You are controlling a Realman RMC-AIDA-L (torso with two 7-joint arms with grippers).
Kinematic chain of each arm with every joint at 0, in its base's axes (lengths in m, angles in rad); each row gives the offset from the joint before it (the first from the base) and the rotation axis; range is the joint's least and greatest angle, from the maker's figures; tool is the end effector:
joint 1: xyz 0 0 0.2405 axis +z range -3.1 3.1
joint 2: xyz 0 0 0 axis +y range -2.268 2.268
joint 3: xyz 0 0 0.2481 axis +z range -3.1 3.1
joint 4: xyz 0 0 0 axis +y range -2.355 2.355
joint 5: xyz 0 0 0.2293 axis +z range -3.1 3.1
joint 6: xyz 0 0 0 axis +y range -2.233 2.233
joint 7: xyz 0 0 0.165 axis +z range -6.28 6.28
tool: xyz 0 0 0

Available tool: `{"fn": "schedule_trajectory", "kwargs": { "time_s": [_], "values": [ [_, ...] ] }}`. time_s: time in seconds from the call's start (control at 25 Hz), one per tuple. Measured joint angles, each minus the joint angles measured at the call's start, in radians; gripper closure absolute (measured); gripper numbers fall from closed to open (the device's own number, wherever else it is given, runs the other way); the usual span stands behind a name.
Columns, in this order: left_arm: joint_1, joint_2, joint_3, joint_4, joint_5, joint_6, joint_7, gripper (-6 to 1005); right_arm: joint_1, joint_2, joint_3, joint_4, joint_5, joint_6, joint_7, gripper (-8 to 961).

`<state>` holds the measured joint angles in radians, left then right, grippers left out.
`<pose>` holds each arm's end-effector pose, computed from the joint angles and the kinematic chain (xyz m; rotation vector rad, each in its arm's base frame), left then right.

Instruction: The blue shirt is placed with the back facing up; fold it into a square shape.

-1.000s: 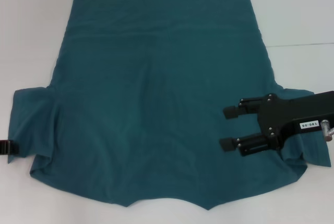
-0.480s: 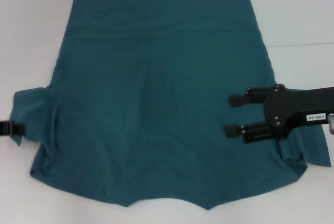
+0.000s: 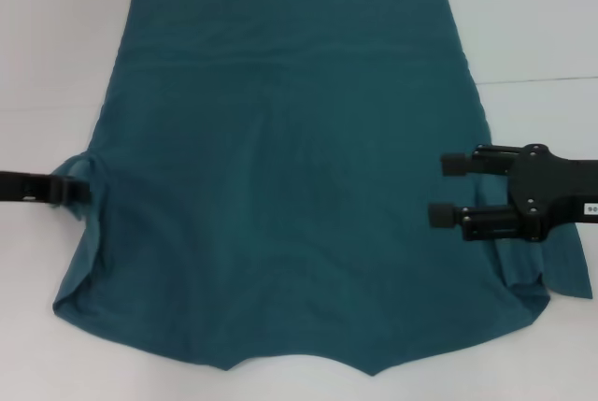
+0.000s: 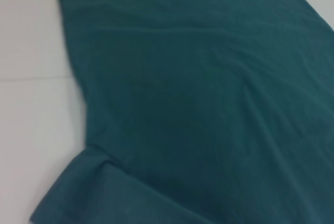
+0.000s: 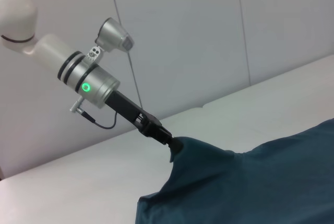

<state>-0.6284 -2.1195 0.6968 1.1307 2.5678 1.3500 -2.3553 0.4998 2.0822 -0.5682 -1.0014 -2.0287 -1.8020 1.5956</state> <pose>-0.2609 0.4172 0.0599 -2.1976 -1.2826 -0.1287 0.2360 0.3426 0.0621 -2.7199 0.5694 0.7238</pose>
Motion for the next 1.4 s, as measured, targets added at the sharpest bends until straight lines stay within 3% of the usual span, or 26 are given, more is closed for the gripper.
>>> {"fn": "schedule_trajectory", "kwargs": {
  "time_s": [0.28,0.48,0.56,0.84,1.16,1.4],
  "values": [
    [-0.043,-0.017,0.113,0.007,0.015,-0.027,-0.003,998,-0.022,0.002,0.001,0.001,0.025,-0.006,-0.004,80],
    [-0.063,-0.024,0.254,0.007,0.046,-0.068,-0.039,985,-0.024,0.004,0.001,0.005,0.026,-0.003,-0.009,80],
    [-0.073,-0.039,0.317,0.004,0.081,-0.091,-0.05,974,-0.024,0.004,0.001,0.01,0.027,0.0,-0.01,80],
    [-0.089,-0.046,0.446,-0.033,0.102,-0.116,-0.084,933,-0.018,0.004,0.001,0.013,0.027,0.002,-0.02,81],
    [-0.066,-0.049,0.456,0.011,0.063,-0.125,-0.128,887,-0.011,0.004,0.001,0.028,0.027,0.009,-0.033,82],
    [-0.042,-0.045,0.396,0.043,0.067,-0.158,-0.129,619,-0.012,0.004,0.001,0.028,0.027,0.009,-0.033,83]
  ]
}}
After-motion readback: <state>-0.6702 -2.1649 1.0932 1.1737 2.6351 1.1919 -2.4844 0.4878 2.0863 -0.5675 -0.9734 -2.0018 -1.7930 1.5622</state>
